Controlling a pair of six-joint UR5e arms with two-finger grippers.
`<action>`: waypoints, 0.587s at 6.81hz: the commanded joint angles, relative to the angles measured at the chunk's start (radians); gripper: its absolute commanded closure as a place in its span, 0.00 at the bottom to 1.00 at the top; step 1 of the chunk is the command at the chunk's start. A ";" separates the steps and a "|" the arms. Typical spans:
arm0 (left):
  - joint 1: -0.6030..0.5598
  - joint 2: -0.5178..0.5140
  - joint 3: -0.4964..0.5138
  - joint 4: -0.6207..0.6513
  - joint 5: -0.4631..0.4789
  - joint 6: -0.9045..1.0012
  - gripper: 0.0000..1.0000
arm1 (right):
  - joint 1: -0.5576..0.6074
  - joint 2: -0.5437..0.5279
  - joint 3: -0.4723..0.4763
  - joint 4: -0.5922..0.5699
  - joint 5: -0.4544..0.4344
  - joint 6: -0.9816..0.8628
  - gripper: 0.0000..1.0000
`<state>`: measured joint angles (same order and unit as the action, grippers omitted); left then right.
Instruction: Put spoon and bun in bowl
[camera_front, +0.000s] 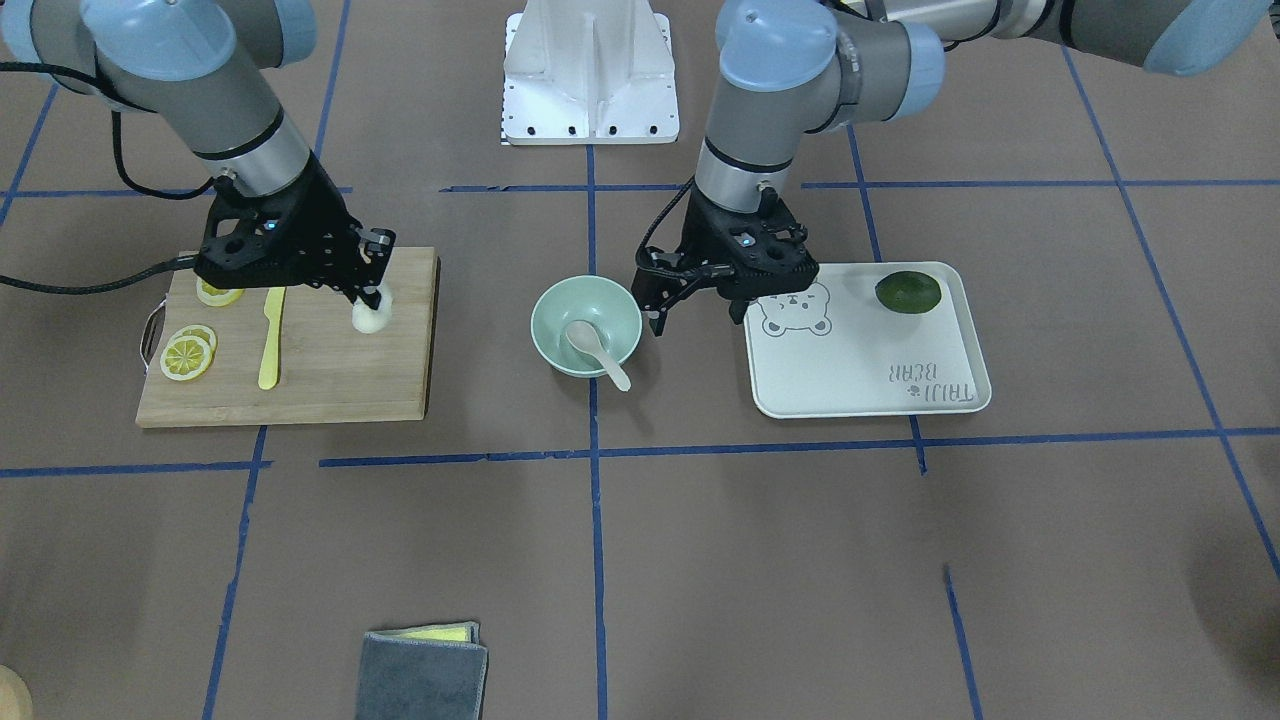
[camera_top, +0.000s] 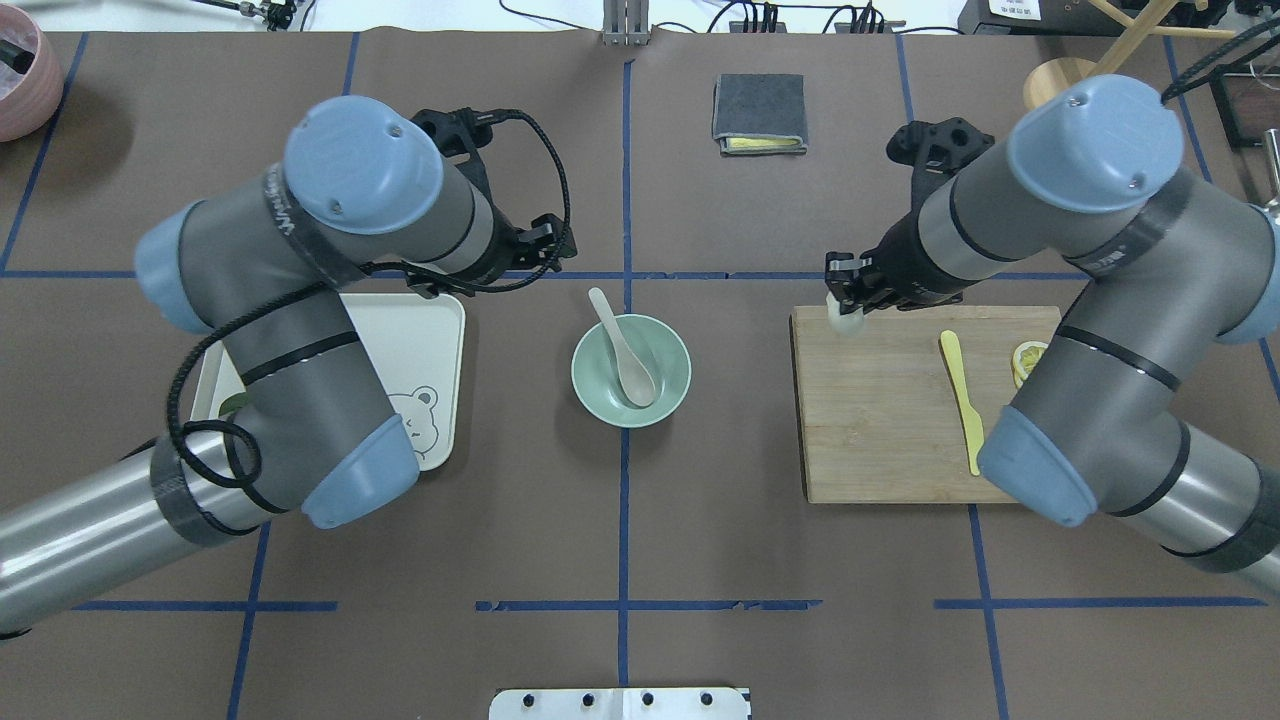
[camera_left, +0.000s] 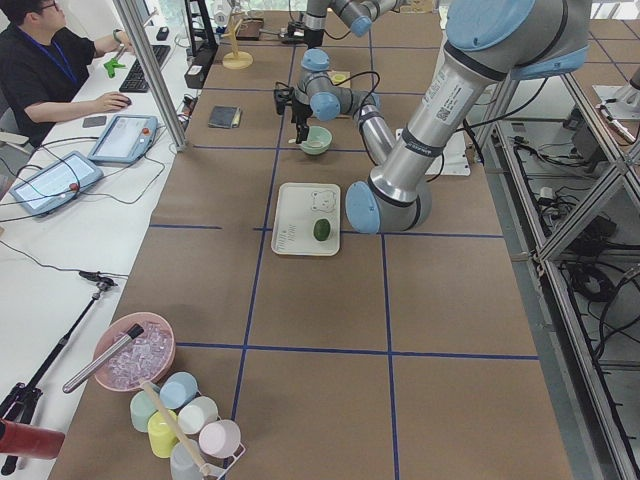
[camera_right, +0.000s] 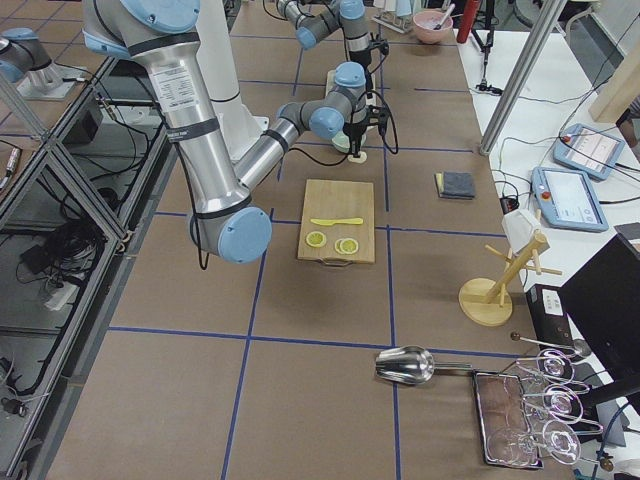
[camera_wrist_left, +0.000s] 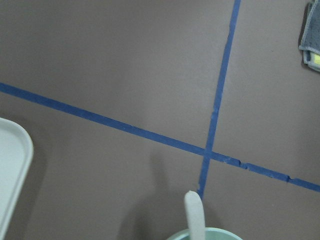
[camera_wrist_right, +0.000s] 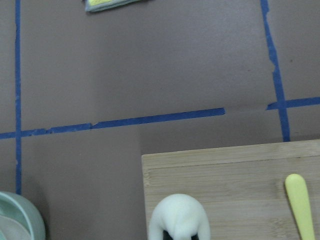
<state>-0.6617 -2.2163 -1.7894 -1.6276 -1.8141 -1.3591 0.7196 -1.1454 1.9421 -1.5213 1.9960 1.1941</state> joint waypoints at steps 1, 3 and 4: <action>-0.086 0.108 -0.152 0.060 -0.011 0.188 0.00 | -0.119 0.151 -0.091 -0.045 -0.106 0.114 1.00; -0.127 0.130 -0.192 0.126 -0.024 0.273 0.00 | -0.190 0.293 -0.242 -0.040 -0.172 0.163 1.00; -0.175 0.168 -0.215 0.129 -0.024 0.332 0.00 | -0.204 0.315 -0.283 -0.036 -0.174 0.165 1.00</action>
<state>-0.7903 -2.0822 -1.9790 -1.5135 -1.8363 -1.0939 0.5407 -0.8810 1.7265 -1.5607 1.8345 1.3470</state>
